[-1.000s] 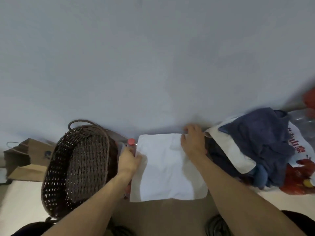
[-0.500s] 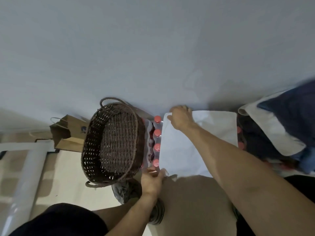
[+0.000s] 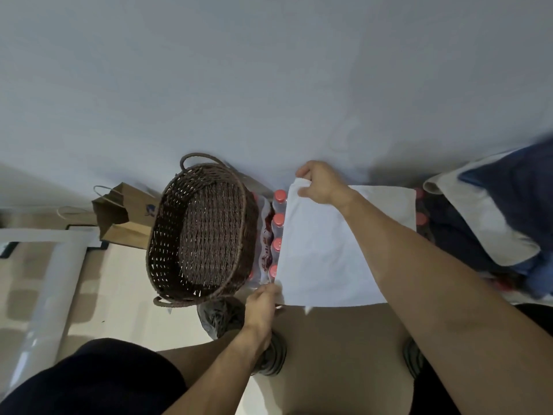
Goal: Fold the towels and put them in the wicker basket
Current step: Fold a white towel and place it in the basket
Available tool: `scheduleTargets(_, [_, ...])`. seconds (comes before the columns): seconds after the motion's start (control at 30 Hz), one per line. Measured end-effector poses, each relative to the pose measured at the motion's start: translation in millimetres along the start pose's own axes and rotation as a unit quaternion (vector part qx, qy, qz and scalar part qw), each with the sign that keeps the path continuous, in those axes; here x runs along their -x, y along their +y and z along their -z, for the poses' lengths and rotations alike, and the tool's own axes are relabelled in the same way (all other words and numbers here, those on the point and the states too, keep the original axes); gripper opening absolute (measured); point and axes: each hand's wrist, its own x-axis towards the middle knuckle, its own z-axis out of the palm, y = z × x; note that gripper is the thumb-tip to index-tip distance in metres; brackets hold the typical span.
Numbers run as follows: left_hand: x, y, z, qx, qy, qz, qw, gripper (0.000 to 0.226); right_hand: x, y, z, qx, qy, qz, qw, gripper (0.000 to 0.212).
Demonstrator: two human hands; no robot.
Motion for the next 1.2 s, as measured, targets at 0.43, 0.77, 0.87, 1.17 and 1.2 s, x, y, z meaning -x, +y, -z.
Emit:
scheduleTargets(0.43, [-1.1,-27.0,12.6,-0.002,0.015,-0.02,1.0,0.02,-6.9,0.0,-16.2,-0.049,0.003,0.021,0.999,0.019])
scheduleTargets(0.77, [-7.7,-31.9,17.3,0.044,0.003,0.043,0.998,0.025,-4.9,-8.1,-33.0,0.011,0.045,0.032,0.998,0.016])
scheduleTargets(0.87, [-6.6,-31.3,22.4,0.034,-0.003,0.046,0.998,0.028,-2.8,-9.0,-43.3,0.001,0.077,0.007,0.997,0.015])
scheduleTargets(1.17, [-1.7,-17.1,18.8,-0.262,0.031,-0.046,0.963,0.027,23.9,-3.8,-19.5,0.095,0.114,0.101,0.984,0.035])
scheduleTargets(1.2, [0.8,-13.8,14.2,-0.305,0.05,-0.079,0.948,0.026,32.2,2.0,-11.9,0.081,0.125,0.105,0.983,0.032])
